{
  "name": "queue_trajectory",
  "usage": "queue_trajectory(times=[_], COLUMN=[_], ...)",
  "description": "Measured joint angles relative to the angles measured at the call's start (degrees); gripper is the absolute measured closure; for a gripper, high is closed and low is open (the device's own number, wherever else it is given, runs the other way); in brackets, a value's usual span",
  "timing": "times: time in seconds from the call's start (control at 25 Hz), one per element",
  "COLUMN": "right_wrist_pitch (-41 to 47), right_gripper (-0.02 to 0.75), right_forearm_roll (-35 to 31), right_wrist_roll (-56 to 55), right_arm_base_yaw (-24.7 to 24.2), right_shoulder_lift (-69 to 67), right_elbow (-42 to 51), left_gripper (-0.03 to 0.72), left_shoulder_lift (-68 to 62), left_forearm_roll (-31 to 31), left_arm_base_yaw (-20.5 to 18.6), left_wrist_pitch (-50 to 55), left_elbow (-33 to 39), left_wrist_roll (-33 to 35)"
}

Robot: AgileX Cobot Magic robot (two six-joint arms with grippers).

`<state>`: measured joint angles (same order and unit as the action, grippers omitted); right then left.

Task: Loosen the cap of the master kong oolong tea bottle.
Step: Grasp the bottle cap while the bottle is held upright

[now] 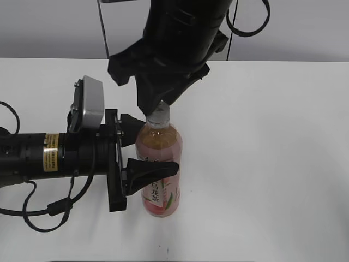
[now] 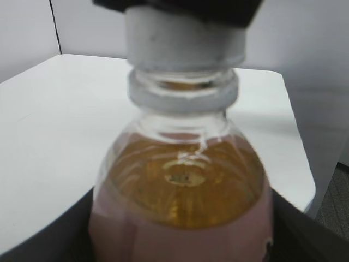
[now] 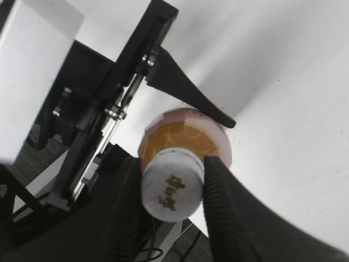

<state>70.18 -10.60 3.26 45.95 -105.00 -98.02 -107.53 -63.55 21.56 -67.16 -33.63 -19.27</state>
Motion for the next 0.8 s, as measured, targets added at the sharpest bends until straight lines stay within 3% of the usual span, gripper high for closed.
queue_trajectory(times=[0.2, 0.48, 0.8], right_wrist_pitch=[0.1, 0.1, 0.1], right_gripper=[0.458, 0.276, 0.244], right_forearm_roll=[0.0, -2.5, -2.7], right_wrist_roll=[1.2, 1.5, 1.5], right_arm_base_yaw=[0.0, 0.0, 0.0], right_shoulder_lift=[0.0, 0.0, 0.0], right_elbow=[-0.1, -0.1, -0.1], left_gripper=[0.225, 0.225, 0.225], left_shoulder_lift=[0.0, 0.0, 0.0], left_forearm_roll=[0.0, 0.0, 0.0], left_arm_base_yaw=[0.0, 0.0, 0.0], left_wrist_pitch=[0.0, 0.0, 0.0], left_elbow=[0.0, 0.0, 0.0], left_wrist_roll=[0.0, 0.0, 0.0])
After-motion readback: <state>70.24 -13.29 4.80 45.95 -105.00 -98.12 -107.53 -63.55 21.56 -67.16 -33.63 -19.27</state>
